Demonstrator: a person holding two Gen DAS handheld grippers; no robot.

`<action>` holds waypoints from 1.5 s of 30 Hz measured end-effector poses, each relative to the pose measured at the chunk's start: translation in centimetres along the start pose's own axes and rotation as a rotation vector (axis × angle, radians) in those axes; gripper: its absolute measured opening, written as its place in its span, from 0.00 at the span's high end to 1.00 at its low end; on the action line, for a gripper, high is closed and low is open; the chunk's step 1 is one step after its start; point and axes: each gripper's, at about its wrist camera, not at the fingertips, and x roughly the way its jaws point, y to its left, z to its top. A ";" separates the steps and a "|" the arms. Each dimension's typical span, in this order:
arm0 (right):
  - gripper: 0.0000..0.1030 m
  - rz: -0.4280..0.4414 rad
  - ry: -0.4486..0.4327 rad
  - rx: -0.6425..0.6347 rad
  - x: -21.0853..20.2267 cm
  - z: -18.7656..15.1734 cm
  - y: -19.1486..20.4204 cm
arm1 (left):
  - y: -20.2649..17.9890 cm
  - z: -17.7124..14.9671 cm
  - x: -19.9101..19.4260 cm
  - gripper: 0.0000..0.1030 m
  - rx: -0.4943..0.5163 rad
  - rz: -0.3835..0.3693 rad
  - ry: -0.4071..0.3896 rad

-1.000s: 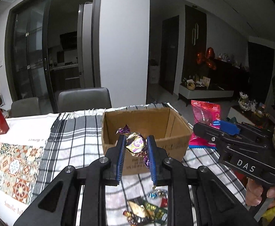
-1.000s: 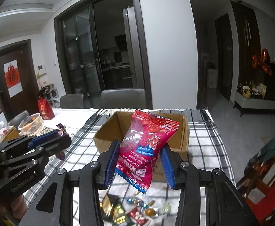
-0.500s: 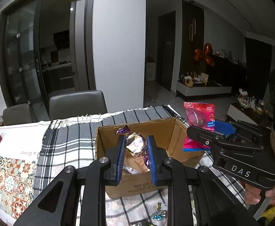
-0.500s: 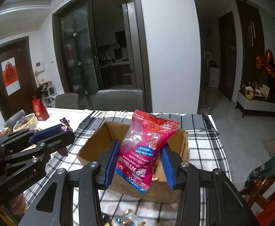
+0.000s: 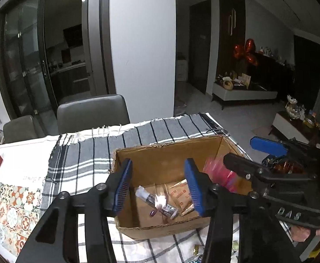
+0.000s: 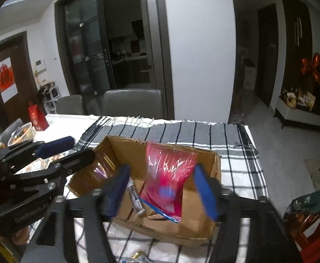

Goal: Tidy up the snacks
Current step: 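Carry the candy and pink bag into the box and open both tools, then grasp the red-gold wrapped candy with the left tool while the right tool grasps the red packet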

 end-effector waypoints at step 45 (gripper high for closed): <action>0.37 0.075 -0.016 -0.059 -11.1 -14.3 3.9 | -1.3 -17.0 -13.7 0.48 -0.109 0.095 -0.007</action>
